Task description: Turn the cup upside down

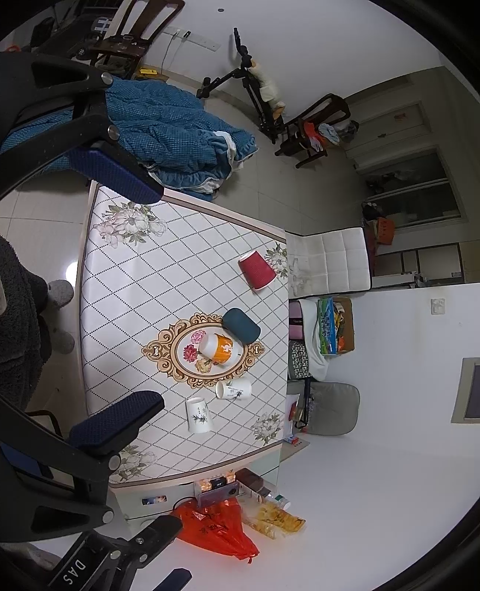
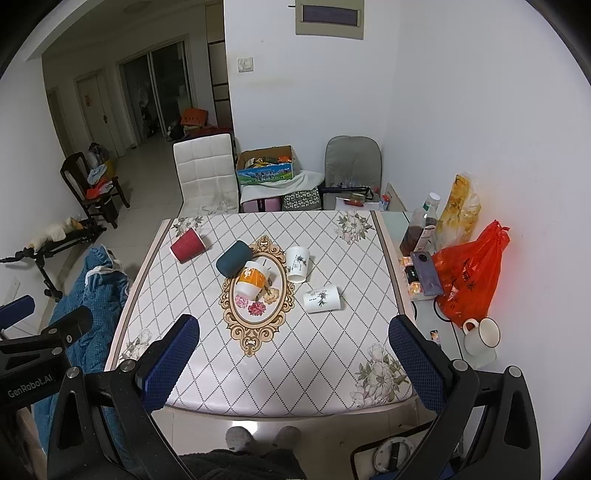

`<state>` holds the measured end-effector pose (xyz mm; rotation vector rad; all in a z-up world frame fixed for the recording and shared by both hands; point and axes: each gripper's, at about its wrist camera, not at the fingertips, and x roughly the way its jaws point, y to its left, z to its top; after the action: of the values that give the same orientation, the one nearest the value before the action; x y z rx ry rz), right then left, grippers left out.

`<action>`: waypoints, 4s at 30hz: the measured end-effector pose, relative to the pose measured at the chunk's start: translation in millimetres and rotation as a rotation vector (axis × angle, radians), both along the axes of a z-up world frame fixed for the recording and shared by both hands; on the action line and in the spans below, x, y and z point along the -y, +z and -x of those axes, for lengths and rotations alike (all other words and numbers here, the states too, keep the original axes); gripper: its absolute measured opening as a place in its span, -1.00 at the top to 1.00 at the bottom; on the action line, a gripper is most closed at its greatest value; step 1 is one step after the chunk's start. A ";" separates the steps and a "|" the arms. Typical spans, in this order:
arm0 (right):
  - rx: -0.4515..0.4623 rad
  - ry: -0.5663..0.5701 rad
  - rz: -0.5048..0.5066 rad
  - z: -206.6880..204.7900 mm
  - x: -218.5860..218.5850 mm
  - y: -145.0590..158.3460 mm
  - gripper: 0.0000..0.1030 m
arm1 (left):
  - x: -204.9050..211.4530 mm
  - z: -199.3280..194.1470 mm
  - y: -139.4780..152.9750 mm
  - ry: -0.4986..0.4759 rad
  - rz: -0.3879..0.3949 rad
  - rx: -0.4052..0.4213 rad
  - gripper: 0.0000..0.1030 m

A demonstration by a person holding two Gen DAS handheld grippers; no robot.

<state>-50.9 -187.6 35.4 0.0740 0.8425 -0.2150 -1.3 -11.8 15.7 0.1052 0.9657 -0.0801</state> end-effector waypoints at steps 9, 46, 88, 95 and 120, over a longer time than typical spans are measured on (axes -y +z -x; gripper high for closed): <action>0.003 0.001 -0.002 1.5 -0.5 0.9 -1.00 | 0.1 1.9 1.6 0.000 0.001 0.002 -1.00; -0.154 0.030 -0.107 -59.1 23.6 -76.0 -1.00 | 21.1 -41.5 -66.6 0.092 -0.071 -0.114 -1.00; -0.744 -0.215 -0.257 -258.2 41.7 -413.7 -1.00 | 117.6 -330.6 -303.7 -0.322 -0.232 -0.546 -1.00; -0.776 -0.260 -0.276 -263.8 51.8 -429.8 -1.00 | 160.7 -340.4 -342.1 -0.415 -0.230 -0.627 -1.00; -0.823 -0.340 -0.276 -235.2 121.8 -458.6 -1.00 | 201.9 -334.7 -401.7 -0.487 -0.345 -0.624 -0.35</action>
<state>184.3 -309.3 -423.3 0.4091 1.6794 -0.4619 333.4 -213.8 -386.0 0.6635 1.5547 -0.4131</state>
